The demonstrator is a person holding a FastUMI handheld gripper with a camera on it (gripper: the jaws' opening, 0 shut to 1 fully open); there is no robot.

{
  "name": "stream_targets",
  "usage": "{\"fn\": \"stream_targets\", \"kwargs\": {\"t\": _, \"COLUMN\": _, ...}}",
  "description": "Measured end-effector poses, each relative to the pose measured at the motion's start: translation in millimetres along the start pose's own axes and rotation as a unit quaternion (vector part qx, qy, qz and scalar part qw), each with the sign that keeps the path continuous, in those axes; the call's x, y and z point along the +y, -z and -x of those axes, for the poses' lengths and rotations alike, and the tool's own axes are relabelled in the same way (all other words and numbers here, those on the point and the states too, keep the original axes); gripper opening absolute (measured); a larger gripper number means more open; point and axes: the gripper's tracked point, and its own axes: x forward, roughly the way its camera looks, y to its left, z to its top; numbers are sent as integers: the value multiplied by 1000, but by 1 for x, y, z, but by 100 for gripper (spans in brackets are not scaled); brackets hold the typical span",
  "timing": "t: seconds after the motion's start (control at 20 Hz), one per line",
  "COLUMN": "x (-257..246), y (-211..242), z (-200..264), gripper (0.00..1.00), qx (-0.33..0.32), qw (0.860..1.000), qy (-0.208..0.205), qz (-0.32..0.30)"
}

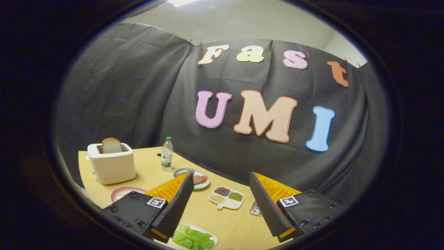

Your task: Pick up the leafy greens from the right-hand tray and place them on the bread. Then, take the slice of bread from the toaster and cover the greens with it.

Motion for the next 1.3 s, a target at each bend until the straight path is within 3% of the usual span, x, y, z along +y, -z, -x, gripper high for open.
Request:
{"fn": "stream_targets", "kwargs": {"t": 0.3, "x": 13, "y": 50, "z": -11, "gripper": 100, "qx": 71, "qw": 994, "qy": -75, "qz": 26}}
{"fn": "stream_targets", "kwargs": {"t": 0.75, "x": 41, "y": 127, "z": -13, "gripper": 100, "qx": 171, "qw": 968, "qy": -174, "qz": 66}}
{"fn": "stream_targets", "kwargs": {"t": 1.3, "x": 79, "y": 215, "z": -1, "gripper": 100, "qx": 269, "qw": 915, "qy": -286, "qz": 98}}
